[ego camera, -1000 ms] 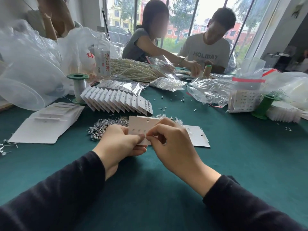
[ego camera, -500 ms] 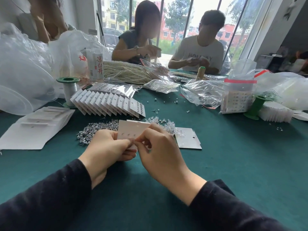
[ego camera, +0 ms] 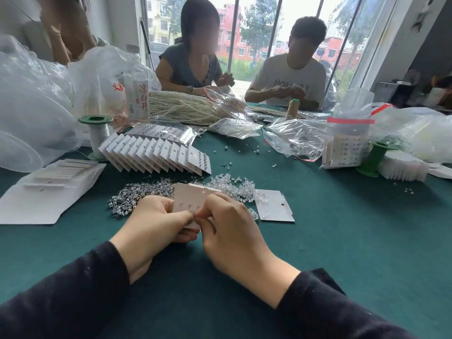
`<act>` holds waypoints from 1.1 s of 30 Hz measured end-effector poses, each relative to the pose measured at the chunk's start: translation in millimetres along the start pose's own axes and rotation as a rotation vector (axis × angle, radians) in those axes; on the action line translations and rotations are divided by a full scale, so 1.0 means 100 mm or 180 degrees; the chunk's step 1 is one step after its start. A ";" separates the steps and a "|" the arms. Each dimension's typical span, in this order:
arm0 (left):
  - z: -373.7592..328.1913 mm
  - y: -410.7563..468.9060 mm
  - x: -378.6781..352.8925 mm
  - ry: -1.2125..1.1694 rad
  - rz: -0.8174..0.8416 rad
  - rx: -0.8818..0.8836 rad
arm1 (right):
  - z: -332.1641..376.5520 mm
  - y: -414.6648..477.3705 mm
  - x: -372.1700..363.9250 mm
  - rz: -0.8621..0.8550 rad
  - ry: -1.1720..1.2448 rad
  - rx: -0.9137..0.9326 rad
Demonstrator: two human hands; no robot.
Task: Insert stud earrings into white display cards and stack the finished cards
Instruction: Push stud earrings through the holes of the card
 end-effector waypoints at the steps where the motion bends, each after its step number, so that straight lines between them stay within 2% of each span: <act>1: 0.00 -0.01 0.00 0.0014 -0.0012 -0.0014 | 0.00 0.00 0.00 0.0019 -0.0011 0.0004; 7: 0.01 -0.01 0.00 0.0005 -0.0069 0.0012 | -0.02 0.00 0.00 -0.0009 -0.0023 0.0004; 12: -0.01 0.01 0.01 -0.0133 -0.0206 0.0028 | -0.04 0.03 0.10 -0.0326 -0.0112 -0.0033; 19: 0.00 0.03 0.03 -0.0097 -0.0217 0.0005 | -0.03 0.05 0.13 -0.0445 -0.0071 -0.0073; 33: -0.01 0.03 0.00 -0.0152 -0.0204 -0.0115 | 0.05 0.01 0.08 -0.0322 -0.0231 0.0131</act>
Point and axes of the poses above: each hand's wrist, its own y-axis towards the middle knuckle, its own x-axis out of the back of the hand, z = x × y, the point moved 8 cm from there along y, towards the middle knuckle, and after that the axes turned 15 degrees about -z, right-handed, at the moved point
